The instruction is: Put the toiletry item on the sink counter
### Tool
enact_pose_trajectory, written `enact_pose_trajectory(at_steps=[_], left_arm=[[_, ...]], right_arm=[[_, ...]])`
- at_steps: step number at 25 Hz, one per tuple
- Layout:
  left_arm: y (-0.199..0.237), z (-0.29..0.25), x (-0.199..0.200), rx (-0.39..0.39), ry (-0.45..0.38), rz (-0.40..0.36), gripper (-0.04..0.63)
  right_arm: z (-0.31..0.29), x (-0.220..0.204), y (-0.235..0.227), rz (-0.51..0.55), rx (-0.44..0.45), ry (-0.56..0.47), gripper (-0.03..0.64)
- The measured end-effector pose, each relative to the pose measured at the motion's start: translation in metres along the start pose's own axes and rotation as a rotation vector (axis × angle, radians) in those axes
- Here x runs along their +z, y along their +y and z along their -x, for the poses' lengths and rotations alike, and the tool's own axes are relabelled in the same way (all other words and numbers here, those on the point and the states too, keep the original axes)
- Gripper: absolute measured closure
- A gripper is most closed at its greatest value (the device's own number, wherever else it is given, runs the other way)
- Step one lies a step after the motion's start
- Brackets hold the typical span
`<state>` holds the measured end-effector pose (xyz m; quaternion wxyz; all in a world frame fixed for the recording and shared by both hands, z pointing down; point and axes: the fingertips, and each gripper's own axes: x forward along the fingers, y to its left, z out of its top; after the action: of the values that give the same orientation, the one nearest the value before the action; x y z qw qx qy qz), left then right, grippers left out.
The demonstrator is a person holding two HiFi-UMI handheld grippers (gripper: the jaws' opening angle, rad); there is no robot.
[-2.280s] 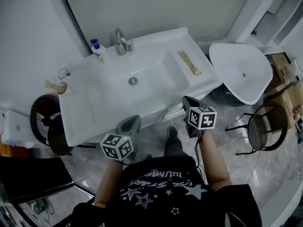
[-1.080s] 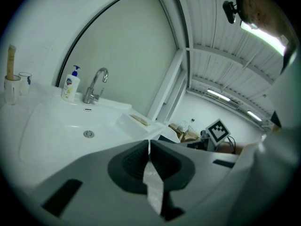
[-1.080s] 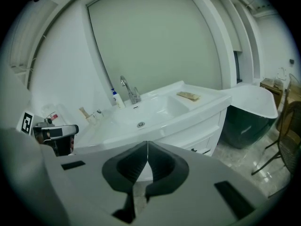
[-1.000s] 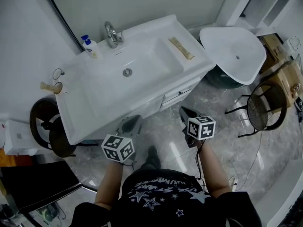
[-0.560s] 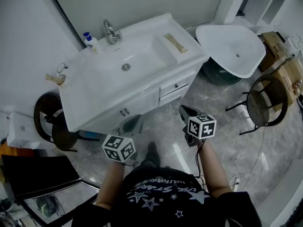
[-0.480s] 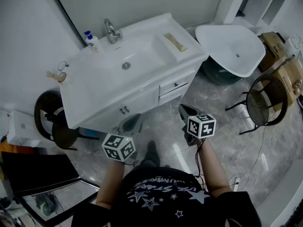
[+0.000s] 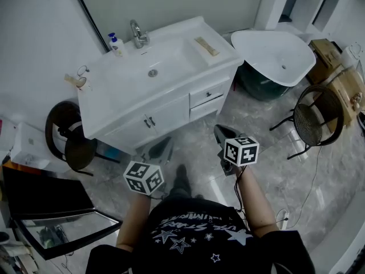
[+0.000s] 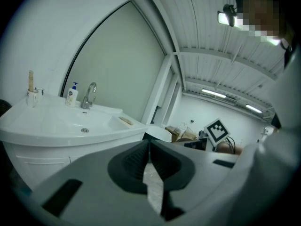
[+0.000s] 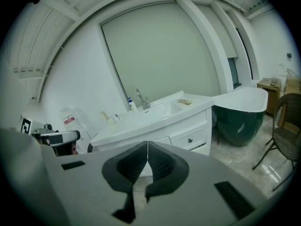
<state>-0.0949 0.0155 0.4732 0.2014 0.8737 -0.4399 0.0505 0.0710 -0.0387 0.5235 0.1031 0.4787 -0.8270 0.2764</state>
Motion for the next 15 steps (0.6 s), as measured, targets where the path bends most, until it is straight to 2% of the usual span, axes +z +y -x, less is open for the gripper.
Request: enact_pose_trajectory(at_steps=[15], left_arm=[[-0.067, 0.042, -0.03, 0.004, -0.026, -0.009, 0.571]], right_arm=[[0.076, -0.037, 0.009, 0.037, 0.016, -0.004, 0.601]])
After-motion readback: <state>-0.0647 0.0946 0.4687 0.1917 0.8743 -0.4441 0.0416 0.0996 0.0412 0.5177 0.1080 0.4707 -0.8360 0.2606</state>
